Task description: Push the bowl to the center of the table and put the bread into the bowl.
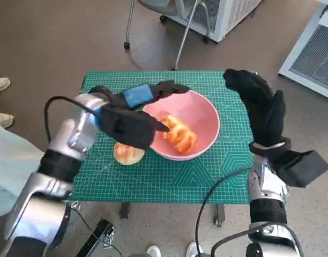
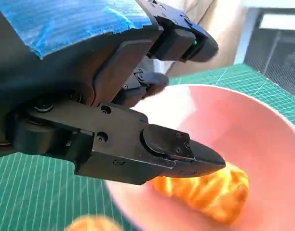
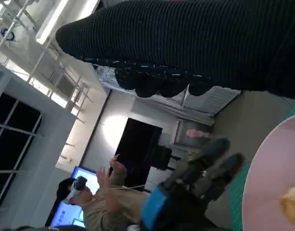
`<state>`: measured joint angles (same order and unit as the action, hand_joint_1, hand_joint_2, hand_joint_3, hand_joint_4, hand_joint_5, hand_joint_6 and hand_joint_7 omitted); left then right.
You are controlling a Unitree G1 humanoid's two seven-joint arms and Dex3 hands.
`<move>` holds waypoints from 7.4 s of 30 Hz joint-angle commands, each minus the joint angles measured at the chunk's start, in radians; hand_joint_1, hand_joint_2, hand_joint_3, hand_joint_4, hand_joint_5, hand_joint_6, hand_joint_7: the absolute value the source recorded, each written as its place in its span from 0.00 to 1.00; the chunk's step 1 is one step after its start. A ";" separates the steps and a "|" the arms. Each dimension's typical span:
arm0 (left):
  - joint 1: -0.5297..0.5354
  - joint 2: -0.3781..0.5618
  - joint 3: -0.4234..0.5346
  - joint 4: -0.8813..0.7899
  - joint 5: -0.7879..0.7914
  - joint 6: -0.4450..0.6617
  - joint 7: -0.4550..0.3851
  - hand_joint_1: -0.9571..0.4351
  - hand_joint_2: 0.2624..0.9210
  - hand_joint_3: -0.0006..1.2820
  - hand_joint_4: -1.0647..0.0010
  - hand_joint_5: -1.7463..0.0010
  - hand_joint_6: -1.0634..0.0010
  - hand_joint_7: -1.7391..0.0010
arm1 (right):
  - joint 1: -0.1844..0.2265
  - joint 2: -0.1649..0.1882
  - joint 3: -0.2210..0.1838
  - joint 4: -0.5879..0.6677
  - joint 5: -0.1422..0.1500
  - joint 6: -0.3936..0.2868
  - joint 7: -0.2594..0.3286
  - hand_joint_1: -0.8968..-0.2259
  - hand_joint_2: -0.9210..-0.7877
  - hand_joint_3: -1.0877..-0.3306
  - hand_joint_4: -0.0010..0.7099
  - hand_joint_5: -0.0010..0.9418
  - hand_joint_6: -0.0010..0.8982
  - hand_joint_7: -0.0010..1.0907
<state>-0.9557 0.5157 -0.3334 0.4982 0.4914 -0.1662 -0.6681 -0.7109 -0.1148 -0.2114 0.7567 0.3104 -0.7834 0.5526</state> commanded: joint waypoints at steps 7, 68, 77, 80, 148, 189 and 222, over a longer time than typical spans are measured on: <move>0.244 0.214 0.221 -0.416 -0.155 0.139 -0.127 0.66 0.85 0.00 0.92 1.00 0.77 0.93 | 0.024 0.006 0.006 0.019 0.008 0.009 0.022 0.46 0.00 0.42 0.54 0.04 0.00 0.76; 0.360 0.093 -0.156 -0.077 0.347 0.165 0.209 0.60 0.85 0.00 0.77 0.98 0.63 0.97 | 0.017 -0.011 0.014 0.036 0.007 0.016 0.035 0.45 0.00 0.41 0.53 0.04 0.00 0.76; 0.314 0.065 -0.193 0.112 0.345 -0.013 0.397 0.66 0.98 0.06 0.44 0.70 0.40 0.62 | 0.026 -0.010 0.011 0.019 0.015 0.027 0.037 0.45 0.00 0.41 0.54 0.04 0.00 0.76; 0.301 0.079 -0.195 0.145 0.346 -0.066 0.448 0.68 0.99 0.08 0.45 0.39 0.40 0.44 | 0.029 -0.010 0.012 0.011 0.013 0.029 0.034 0.45 0.00 0.41 0.53 0.04 0.00 0.76; -0.047 -0.085 -0.285 0.169 0.600 -0.168 0.720 0.69 1.00 0.18 0.64 0.24 0.46 0.22 | 0.064 -0.001 0.026 -0.025 0.004 0.021 0.000 0.43 0.00 0.41 0.54 0.04 0.00 0.76; 0.193 0.084 0.045 -0.094 0.161 -0.259 0.546 0.72 0.61 0.53 0.56 0.99 0.47 0.92 | 0.022 0.004 0.044 -0.011 -0.020 0.018 -0.022 0.45 0.00 0.41 0.54 0.04 0.01 0.74; 0.520 -0.208 0.370 -0.370 -0.374 -0.328 0.639 0.69 0.21 1.00 0.86 0.57 0.86 0.44 | -0.011 0.012 0.084 -0.122 -0.150 0.027 -0.217 0.44 0.00 0.42 0.57 0.05 0.04 0.73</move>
<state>-0.4369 0.3076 0.0205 0.1557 0.1288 -0.4948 -0.0260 -0.7269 -0.1090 -0.1319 0.6299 0.1707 -0.7690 0.3534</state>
